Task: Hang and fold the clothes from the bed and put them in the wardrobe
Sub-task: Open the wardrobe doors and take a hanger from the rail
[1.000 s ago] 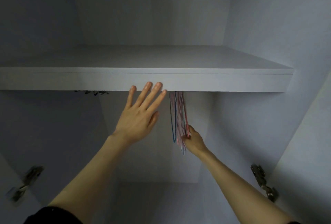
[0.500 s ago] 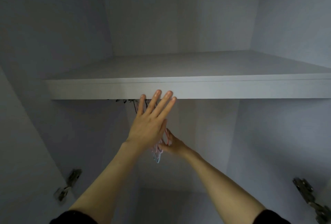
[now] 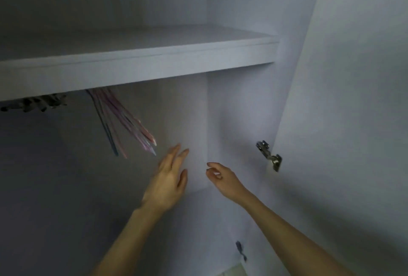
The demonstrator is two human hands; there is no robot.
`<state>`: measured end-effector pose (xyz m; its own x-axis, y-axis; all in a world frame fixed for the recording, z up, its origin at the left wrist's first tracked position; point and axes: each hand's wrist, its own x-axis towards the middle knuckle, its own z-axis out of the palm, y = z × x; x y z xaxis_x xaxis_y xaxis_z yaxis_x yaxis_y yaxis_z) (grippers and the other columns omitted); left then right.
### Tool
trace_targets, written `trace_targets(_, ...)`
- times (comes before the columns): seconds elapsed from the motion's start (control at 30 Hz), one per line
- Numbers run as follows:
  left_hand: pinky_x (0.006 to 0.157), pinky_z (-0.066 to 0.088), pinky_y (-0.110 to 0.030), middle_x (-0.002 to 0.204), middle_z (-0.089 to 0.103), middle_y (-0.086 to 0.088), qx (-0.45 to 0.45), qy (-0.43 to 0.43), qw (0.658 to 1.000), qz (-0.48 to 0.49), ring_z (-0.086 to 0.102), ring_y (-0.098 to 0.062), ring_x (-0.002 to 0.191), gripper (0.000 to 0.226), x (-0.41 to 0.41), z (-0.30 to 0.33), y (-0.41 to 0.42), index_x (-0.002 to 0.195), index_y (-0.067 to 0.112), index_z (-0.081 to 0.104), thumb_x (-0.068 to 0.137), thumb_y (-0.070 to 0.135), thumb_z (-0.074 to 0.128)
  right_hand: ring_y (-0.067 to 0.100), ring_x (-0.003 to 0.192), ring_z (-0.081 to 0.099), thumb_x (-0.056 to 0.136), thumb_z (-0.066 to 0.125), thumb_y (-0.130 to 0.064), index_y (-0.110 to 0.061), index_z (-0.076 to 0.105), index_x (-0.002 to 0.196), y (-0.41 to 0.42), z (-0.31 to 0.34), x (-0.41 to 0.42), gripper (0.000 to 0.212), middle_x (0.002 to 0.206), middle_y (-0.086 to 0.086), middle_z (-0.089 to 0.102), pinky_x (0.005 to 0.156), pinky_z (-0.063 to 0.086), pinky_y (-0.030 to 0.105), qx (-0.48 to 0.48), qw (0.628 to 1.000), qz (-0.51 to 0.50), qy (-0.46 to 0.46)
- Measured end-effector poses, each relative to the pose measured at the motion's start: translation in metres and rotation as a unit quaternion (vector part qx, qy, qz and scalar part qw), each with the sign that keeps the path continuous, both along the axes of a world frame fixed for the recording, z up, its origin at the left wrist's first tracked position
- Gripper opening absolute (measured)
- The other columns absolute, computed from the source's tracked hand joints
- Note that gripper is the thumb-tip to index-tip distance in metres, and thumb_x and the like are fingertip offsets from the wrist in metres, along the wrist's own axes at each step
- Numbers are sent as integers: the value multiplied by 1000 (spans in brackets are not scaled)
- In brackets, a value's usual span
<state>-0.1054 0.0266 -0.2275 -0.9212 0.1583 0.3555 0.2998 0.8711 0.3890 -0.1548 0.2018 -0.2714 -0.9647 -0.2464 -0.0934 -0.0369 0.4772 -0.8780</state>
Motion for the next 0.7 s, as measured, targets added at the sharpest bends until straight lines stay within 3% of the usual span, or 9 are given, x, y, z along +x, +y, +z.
trace_targets(0.17, 109, 27, -24, 140, 47, -8, 48, -97, 988, -111, 45, -24, 129, 37, 36, -53, 71, 133, 8, 50, 96, 11, 47, 22, 103, 63, 97, 50, -14, -11, 62, 117, 82, -31, 87, 24, 116, 10, 65, 97, 47, 33, -30, 991, -131, -2)
trace_targets(0.37, 100, 32, -17, 132, 55, -3, 49, -167, 958, -228, 52, -17, 119, 34, 100, -101, 154, 131, 11, 53, 98, 13, 44, 14, 91, 63, 97, 46, -10, -11, 61, 116, 151, -66, 212, 25, 110, 7, 67, 89, 49, 23, 5, 978, -203, -56)
trace_targets(0.43, 98, 32, -16, 131, 56, -2, 29, -198, 938, -283, 54, -16, 116, 34, 142, -117, 194, 132, 13, 52, 98, 15, 45, 14, 96, 62, 98, 45, -14, -12, 60, 120, 181, -78, 274, 27, 114, 5, 66, 88, 46, 20, 29, 966, -244, -84)
trace_targets(0.57, 102, 33, -19, 130, 57, -5, 0, -221, 901, -372, 54, -17, 119, 34, 214, -138, 254, 129, 9, 54, 96, 11, 48, 20, 104, 62, 98, 47, -19, -11, 61, 121, 228, -91, 376, 28, 118, 5, 65, 92, 44, 28, 46, 936, -330, -112)
trace_targets(0.7, 104, 36, -27, 134, 55, -4, -43, -253, 849, -462, 51, -19, 123, 35, 310, -156, 323, 132, 13, 53, 98, 16, 45, 27, 102, 62, 97, 46, -12, -3, 60, 120, 272, -96, 503, 28, 113, 14, 66, 89, 43, 26, 36, 888, -439, -133)
